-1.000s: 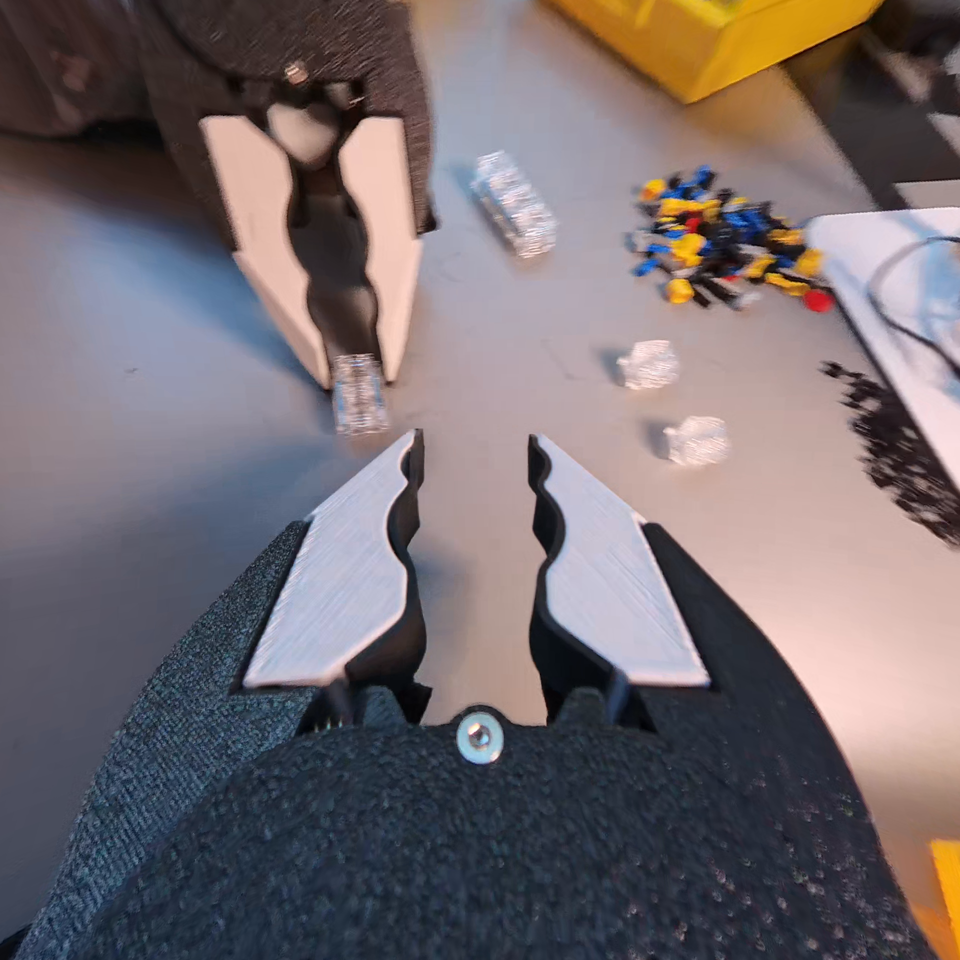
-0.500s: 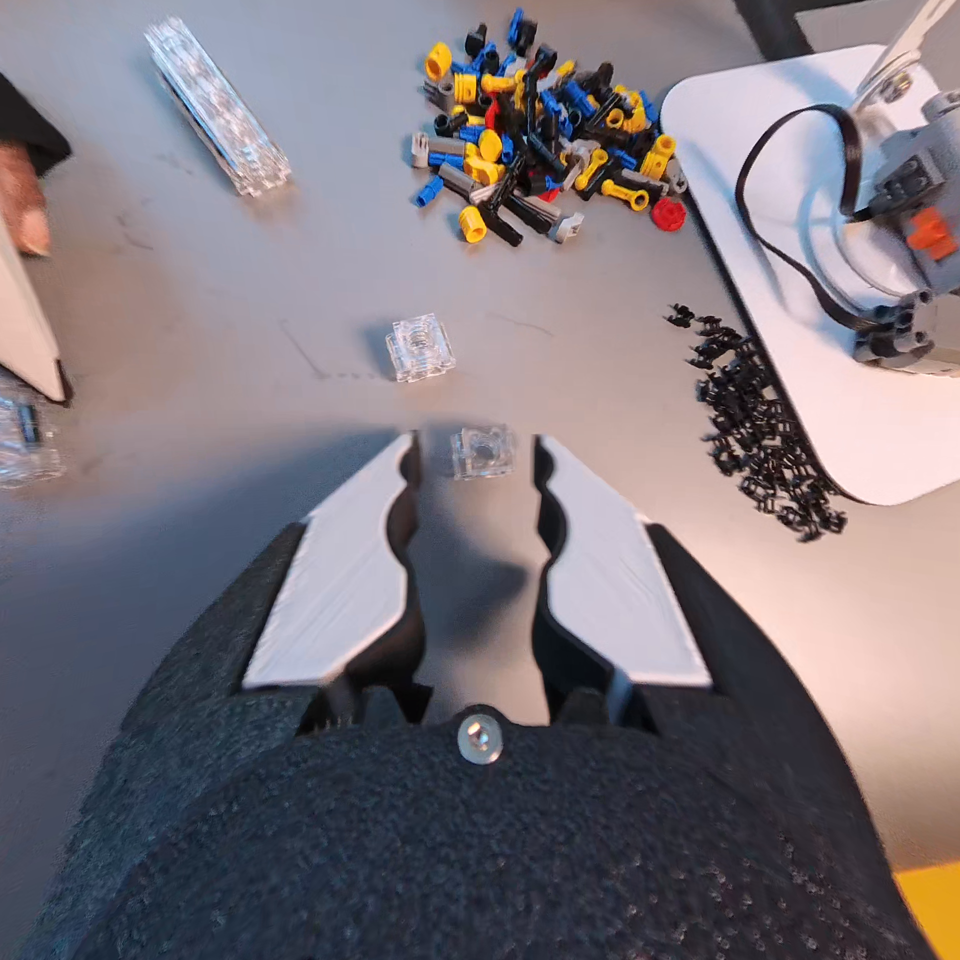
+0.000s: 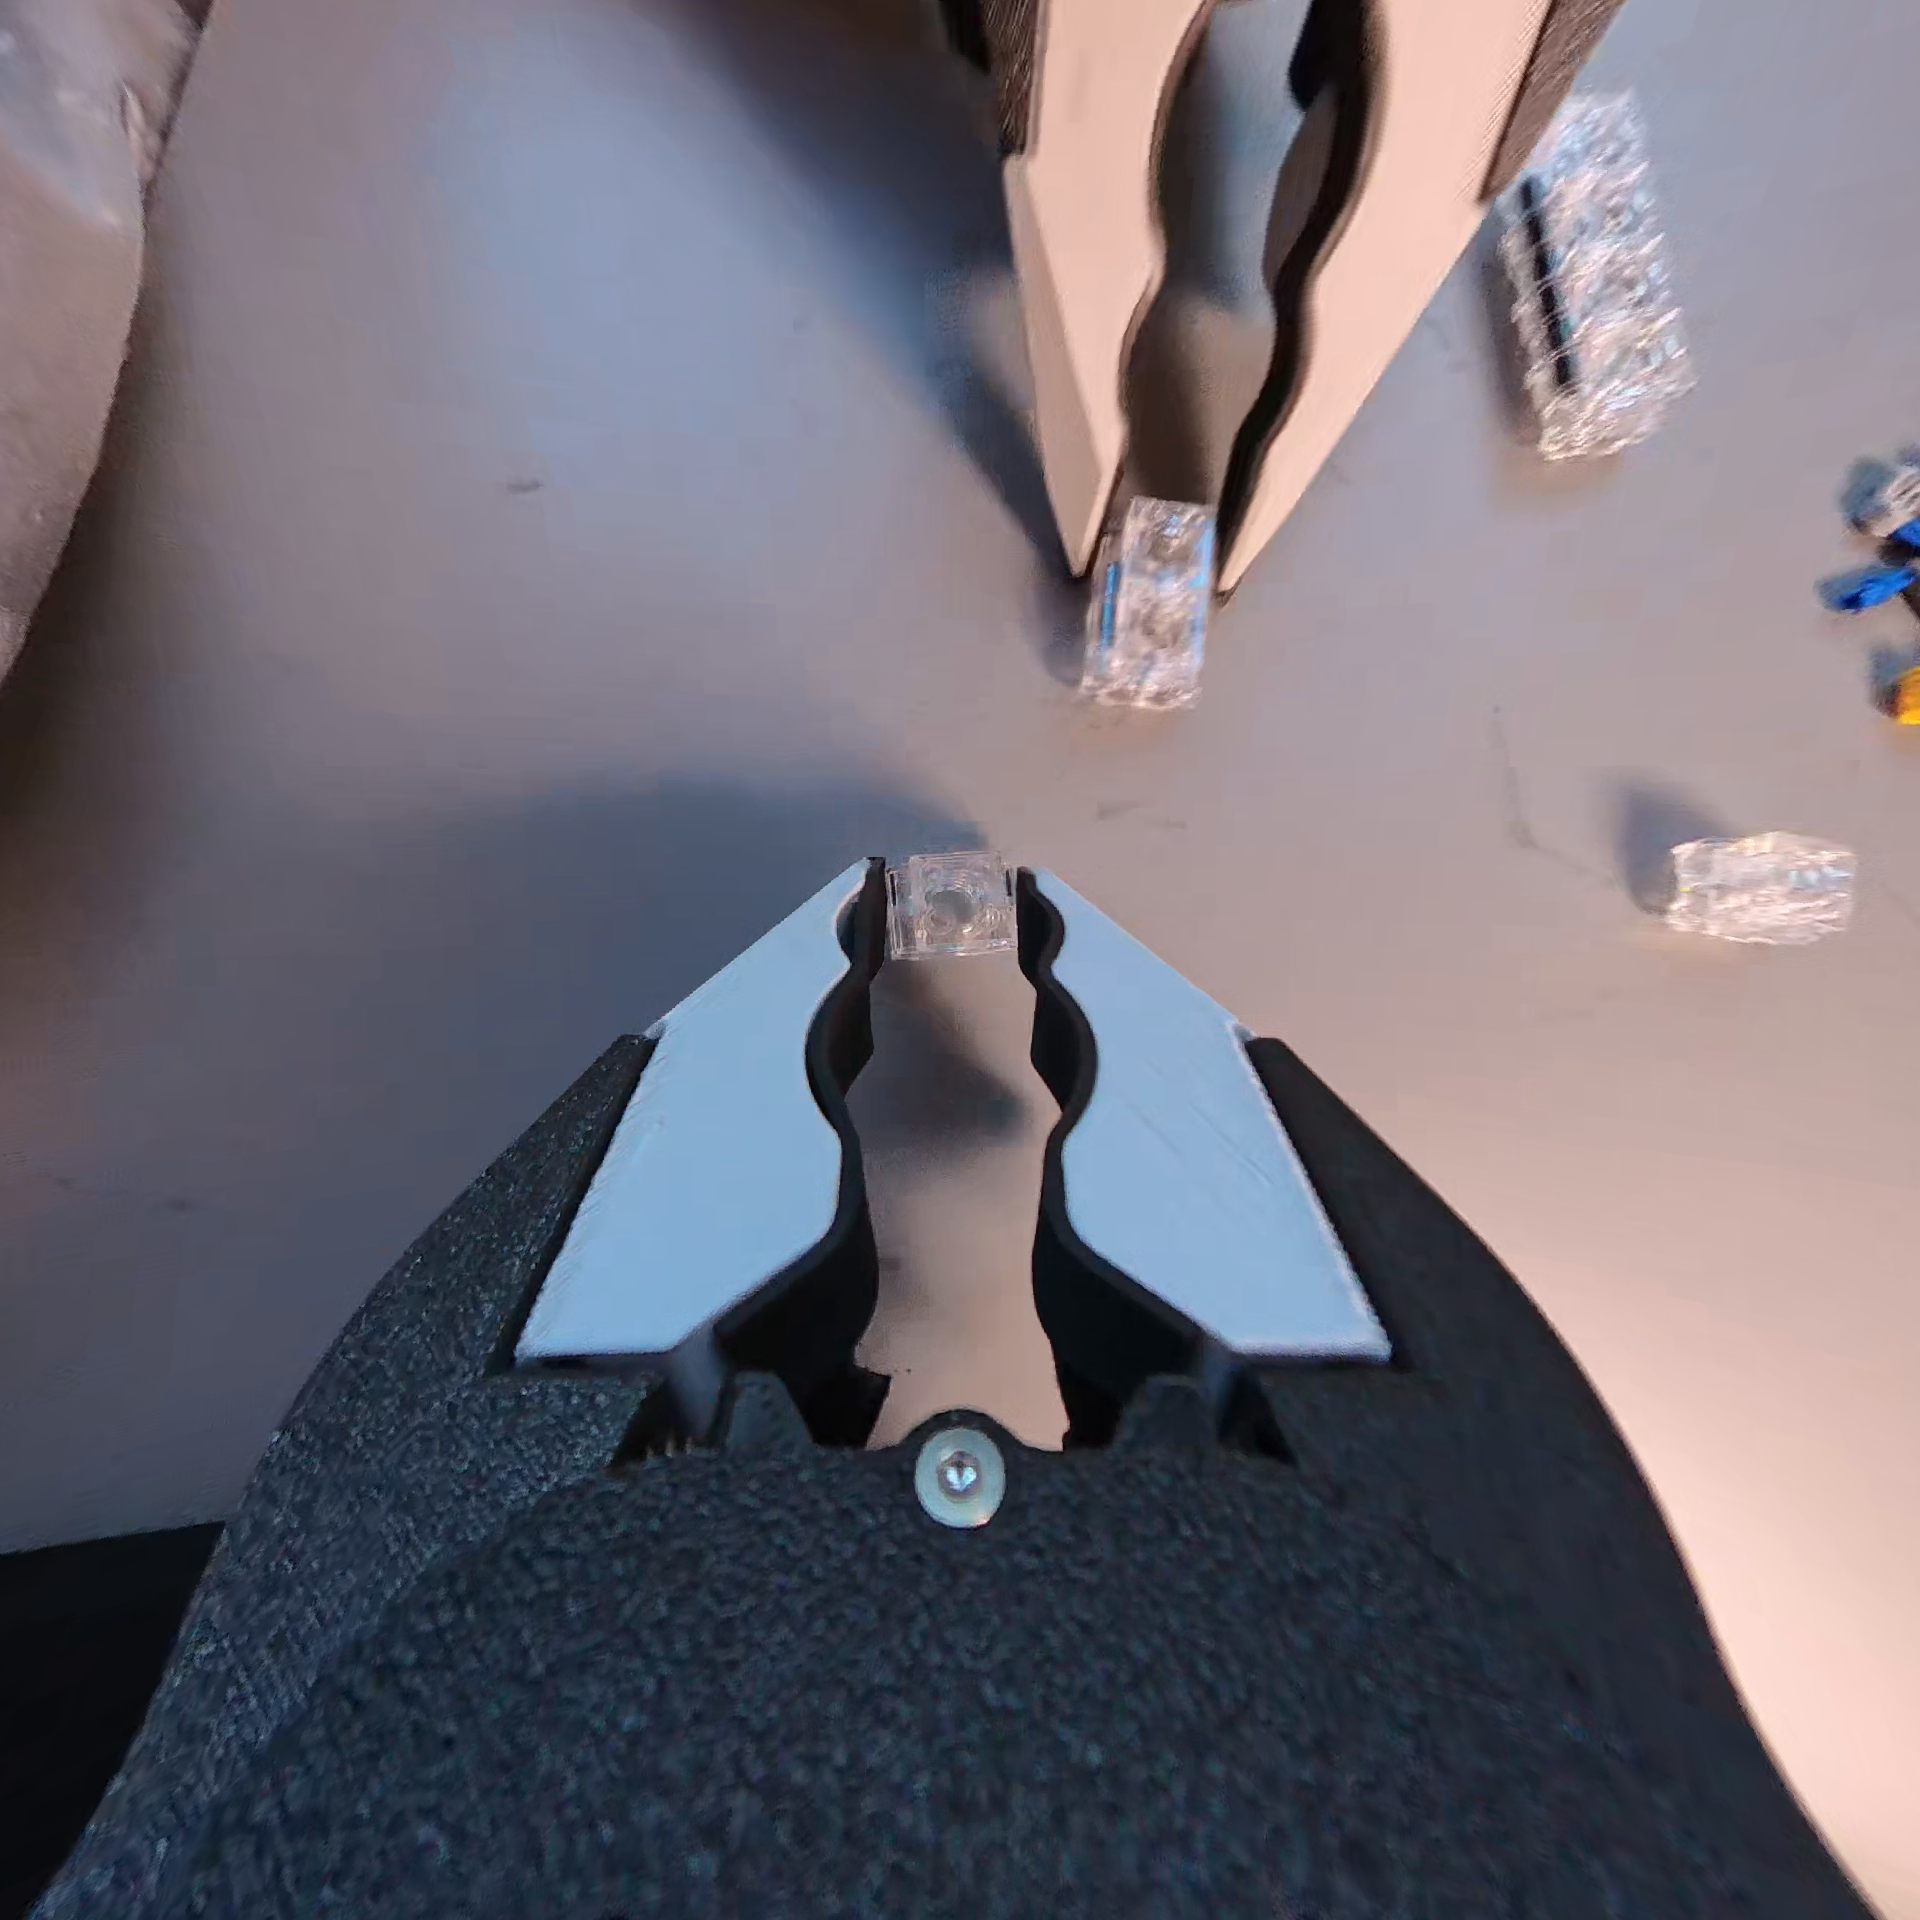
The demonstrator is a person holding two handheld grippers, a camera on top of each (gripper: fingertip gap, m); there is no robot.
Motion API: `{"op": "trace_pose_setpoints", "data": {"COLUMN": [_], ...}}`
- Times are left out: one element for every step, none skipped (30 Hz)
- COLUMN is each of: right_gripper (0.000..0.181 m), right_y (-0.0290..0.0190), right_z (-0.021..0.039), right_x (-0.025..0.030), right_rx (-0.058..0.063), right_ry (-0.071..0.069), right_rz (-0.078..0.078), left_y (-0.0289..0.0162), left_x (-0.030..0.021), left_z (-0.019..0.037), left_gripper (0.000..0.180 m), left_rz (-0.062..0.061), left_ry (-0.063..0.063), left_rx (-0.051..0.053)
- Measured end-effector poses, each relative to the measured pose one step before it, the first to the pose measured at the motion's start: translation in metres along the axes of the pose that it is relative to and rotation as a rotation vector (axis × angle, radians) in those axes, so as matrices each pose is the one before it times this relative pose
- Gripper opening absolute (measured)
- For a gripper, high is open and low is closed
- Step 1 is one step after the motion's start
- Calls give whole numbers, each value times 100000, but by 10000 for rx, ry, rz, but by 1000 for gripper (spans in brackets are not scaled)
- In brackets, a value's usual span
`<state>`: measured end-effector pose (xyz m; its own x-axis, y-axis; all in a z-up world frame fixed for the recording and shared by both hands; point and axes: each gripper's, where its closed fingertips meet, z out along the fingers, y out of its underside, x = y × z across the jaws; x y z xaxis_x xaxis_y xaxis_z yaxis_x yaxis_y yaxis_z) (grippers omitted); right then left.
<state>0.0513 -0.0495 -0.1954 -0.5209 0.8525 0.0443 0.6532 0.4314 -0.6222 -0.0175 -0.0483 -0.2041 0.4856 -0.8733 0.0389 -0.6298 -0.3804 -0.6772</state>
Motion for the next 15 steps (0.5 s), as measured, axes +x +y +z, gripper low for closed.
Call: {"op": "trace_pose_setpoints", "data": {"right_gripper": [24, 24, 26, 33, 41, 41, 42, 43, 44, 43, 44, 45, 47, 48, 48], "right_y": [568, -63, 77, -140, -589, -905, -911, -689, -440, -136, 252, 414, 307, 160, 94], "right_z": [371, 77, -32, -110, -292, -476, -541, -457, -273, -10, 331, 622, 803, 888, 846], "right_x": [-71, 3, 84, 225, 291, 705, 1338, 1812, 2175, 2336, 2017, 1448, 1062, 706, 478], "right_rx": [-282, 123, 19, 120, 379, 548, 505, 331, 138, -52, -291, -383, -330, -232, -168], "right_ry": [100, 42, -7, 2, -42, 101, 357, 506, 623, 711, 546, 279, 148, 37, 4], "right_rz": [-28, 46, 70, 120, 162, 170, 183, 245, 280, 248, 184, 97, 92, 85, 57], "left_y": [44, 31, 7, 1, 5, -7, -2, -3, -6, -6, -1, 2, -5, 2, -8], "left_x": [-71, -45, -7, 4, -12, 1, 4, -3, 0, 5, 0, -8, 3, 6, 2], "left_z": [-46, -41, -12, -6, -7, 4, -2, 0, 4, 3, -4, 6, -3, 5, 0], "left_gripper": [23, 23, 23, 23, 23, 23, 23, 23, 23, 23, 23, 23, 23, 23, 23], "left_rz": [9, 4, -6, -5, 4, 6, 1, 2, 1, 0, -1, 0, -3, -6, -3], "left_ry": [-23, -13, 3, 7, 6, 4, 7, 9, 7, 3, -3, -8, -8, -7, -3], "left_rx": [-17, -5, 9, 8, 3, 5, 6, 4, 2, 4, 8, 11, 14, 14, 13]}}
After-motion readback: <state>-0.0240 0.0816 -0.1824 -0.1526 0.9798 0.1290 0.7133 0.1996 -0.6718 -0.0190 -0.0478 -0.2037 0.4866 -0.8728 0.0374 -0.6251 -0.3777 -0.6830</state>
